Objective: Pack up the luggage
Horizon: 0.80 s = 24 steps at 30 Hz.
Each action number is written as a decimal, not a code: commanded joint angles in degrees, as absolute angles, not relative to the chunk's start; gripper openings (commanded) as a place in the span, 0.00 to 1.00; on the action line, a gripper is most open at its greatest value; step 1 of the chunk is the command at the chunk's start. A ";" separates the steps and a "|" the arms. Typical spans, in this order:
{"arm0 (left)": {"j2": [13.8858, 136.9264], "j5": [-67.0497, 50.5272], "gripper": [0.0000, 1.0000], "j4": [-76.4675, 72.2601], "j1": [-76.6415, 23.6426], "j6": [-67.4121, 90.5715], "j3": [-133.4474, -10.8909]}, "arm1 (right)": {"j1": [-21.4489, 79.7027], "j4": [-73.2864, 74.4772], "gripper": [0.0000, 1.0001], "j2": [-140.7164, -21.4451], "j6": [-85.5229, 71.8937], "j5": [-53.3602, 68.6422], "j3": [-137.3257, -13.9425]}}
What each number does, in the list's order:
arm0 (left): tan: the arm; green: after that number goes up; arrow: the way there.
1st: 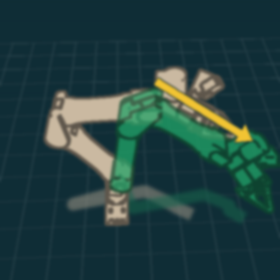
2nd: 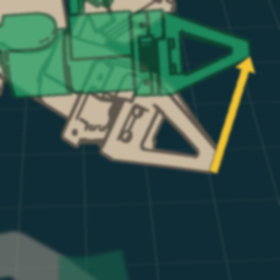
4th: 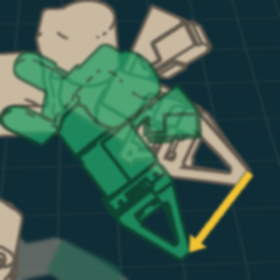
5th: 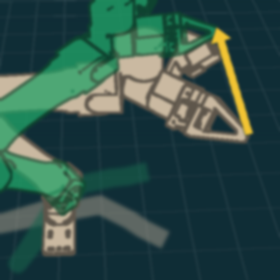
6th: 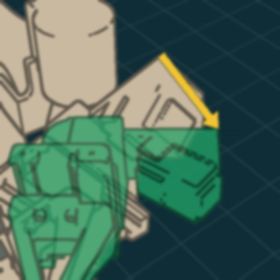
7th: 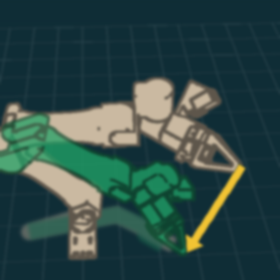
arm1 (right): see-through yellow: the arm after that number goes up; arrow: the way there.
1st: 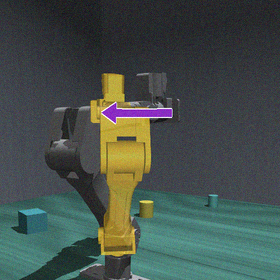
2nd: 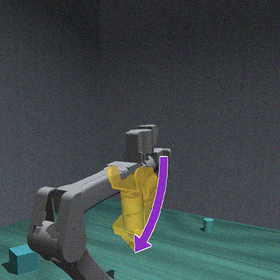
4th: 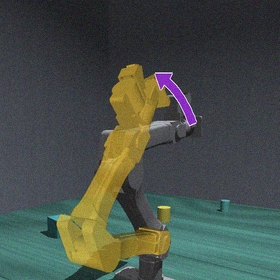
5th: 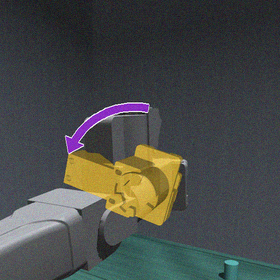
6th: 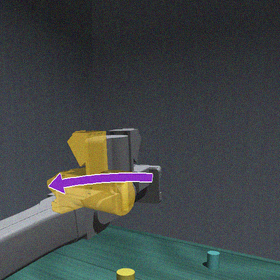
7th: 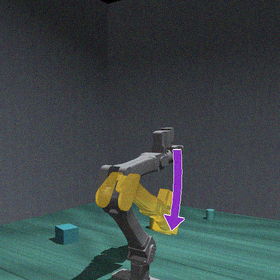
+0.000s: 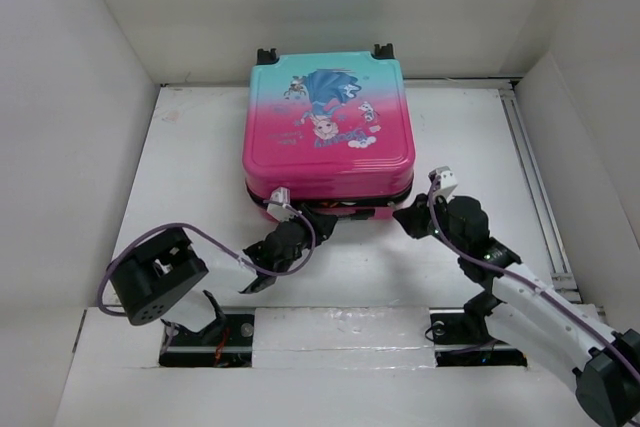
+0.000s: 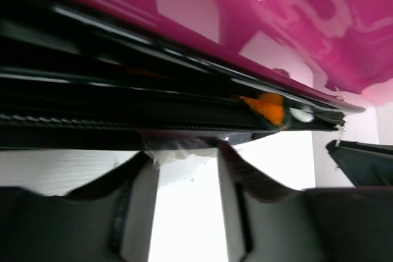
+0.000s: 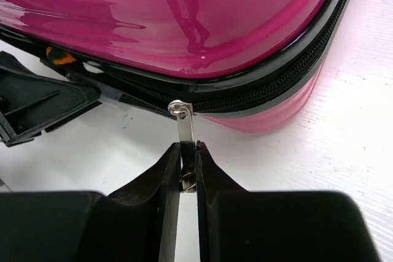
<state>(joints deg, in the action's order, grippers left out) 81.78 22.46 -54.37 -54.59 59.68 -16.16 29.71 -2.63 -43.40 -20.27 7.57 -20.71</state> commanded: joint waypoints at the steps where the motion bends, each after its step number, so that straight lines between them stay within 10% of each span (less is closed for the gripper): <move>1: 82.97 26.19 0.32 -59.15 -53.79 58.01 -21.00 | 32.70 -3.16 0.00 -41.31 -21.01 14.06 -18.99; 6: 85.77 26.19 0.00 -59.68 -53.79 55.29 -23.37 | 36.37 -3.16 0.00 -40.69 -21.53 14.06 -18.46; 24: 80.87 23.20 0.01 -59.51 -53.79 54.05 -18.46 | 45.53 -1.32 0.00 -41.66 -22.06 5.81 -22.32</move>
